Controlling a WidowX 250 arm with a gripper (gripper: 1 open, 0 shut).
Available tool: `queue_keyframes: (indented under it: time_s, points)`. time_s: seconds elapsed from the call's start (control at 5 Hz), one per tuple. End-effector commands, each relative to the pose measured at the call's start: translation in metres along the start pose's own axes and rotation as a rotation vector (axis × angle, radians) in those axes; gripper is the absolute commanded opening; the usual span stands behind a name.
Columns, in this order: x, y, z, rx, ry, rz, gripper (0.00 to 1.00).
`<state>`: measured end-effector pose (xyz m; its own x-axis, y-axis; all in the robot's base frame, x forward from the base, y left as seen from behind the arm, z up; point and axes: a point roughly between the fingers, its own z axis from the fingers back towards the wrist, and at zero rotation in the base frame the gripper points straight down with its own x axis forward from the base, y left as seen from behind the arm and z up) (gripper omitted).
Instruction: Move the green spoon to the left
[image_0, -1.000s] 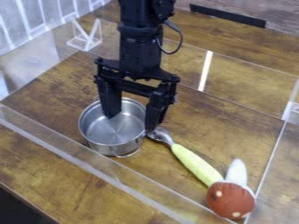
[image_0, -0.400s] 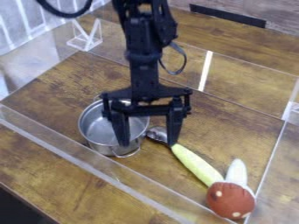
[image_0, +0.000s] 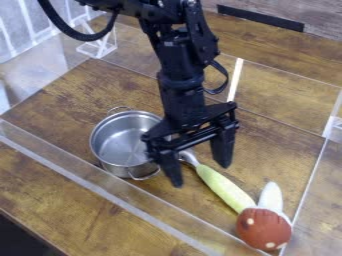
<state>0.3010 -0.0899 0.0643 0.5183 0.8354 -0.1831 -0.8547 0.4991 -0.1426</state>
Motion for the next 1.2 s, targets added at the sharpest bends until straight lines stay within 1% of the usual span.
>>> queue_keyframes:
  time_s: [0.0, 0.2, 0.4, 0.6, 0.8, 1.0]
  points:
    - [-0.004, -0.023, 0.018, -0.069, -0.004, -0.019, 1.00]
    - [0.003, -0.037, 0.018, -0.092, -0.005, -0.012, 1.00]
    - [0.012, -0.035, 0.000, -0.110, -0.012, 0.022, 1.00]
    - [0.021, -0.028, -0.020, -0.127, -0.024, 0.061, 1.00]
    - [0.038, -0.019, -0.015, -0.139, -0.033, 0.071, 1.00]
    - [0.057, -0.019, -0.005, -0.165, -0.050, 0.077, 1.00]
